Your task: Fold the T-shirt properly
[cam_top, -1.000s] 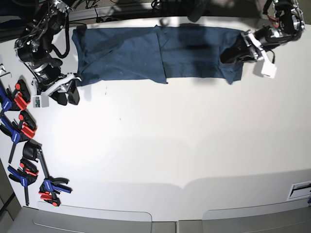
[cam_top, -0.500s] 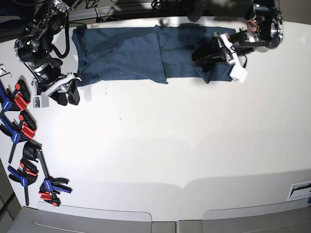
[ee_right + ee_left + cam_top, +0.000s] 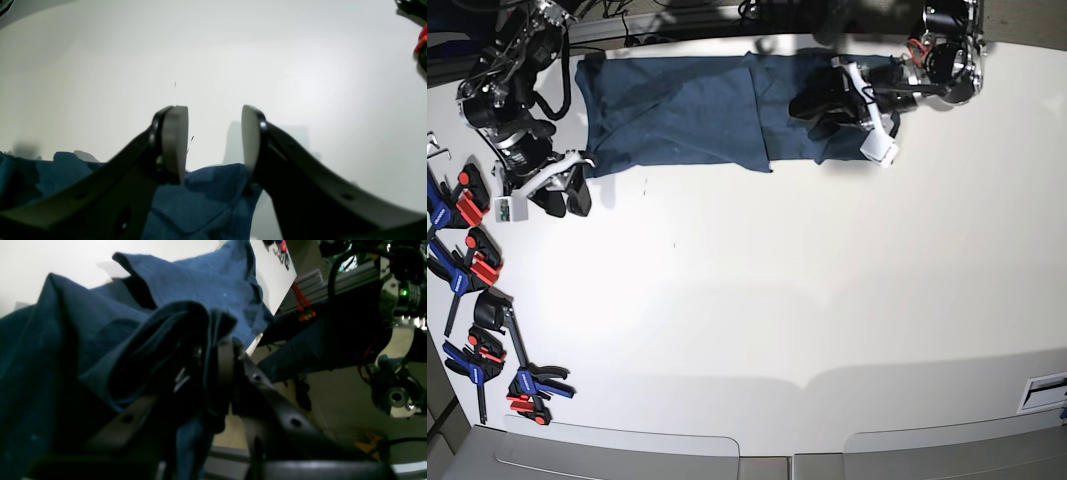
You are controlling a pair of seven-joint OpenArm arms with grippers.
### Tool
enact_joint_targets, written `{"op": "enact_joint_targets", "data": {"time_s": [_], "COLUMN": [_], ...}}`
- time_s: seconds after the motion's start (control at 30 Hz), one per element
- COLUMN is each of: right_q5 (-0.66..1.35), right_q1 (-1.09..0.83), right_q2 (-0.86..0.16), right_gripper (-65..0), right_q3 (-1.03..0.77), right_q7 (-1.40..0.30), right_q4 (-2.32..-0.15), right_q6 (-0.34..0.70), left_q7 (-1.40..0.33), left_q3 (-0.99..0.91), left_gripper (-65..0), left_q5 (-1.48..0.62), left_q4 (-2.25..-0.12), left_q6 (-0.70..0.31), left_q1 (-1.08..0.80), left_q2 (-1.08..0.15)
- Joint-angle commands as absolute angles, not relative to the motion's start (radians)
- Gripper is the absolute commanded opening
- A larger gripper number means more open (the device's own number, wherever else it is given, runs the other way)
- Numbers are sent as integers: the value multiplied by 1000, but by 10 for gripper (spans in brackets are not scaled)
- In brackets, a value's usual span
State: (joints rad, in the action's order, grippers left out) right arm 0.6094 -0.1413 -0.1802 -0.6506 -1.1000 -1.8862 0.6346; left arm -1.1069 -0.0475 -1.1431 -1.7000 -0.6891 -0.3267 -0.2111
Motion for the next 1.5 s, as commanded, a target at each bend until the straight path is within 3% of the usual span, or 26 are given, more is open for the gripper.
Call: {"op": "enact_joint_targets", "data": {"time_s": [0.0,0.23,0.33,0.43,0.83,1.2,1.4,1.47], "right_q5": [631,631,631,631,631,606,574,575], "right_q1": [-130,-130,-130,-130,-130,-130,-159,-178], "right_q2": [-194,-194,-194,-194,-194,-198,-237,-250], "right_gripper": [-404,-404,-404,-404,-404,-404,-288,-277], "right_q3": [-654,-654,-654,-654,-654,-654,-656,-657], "right_q7": [-1073,-1073,-1073,-1073,-1074,-1081,-1079,-1078], "right_q4": [-1905,-1905,-1905,-1905,-1905,-1905,-1905,-1905], "right_q6": [634,634,634,634,634,635,635,634], "left_q7": [-1090,-1090,-1089,-1080,-969,-968,-968,-968], "left_q3": [-50,-50,-50,-50,-50,-52,-52,-52], "left_gripper": [-650,-650,-514,-464,-460,-460,-460,-460], "left_q5": [-1170,-1170,-1171,-1171,-1070,-975,-942,-942], "left_q4": [-1719,-1719,-1719,-1719,-1719,-1719,-1719,-1719], "left_q6": [-698,-698,-698,-698,-698,-698,-698,-698], "left_q1": [-324,-324,-324,-324,-321,-311,-311,-310], "left_q2": [-214,-214,-213,-213,-214,-215,-220,-220]}}
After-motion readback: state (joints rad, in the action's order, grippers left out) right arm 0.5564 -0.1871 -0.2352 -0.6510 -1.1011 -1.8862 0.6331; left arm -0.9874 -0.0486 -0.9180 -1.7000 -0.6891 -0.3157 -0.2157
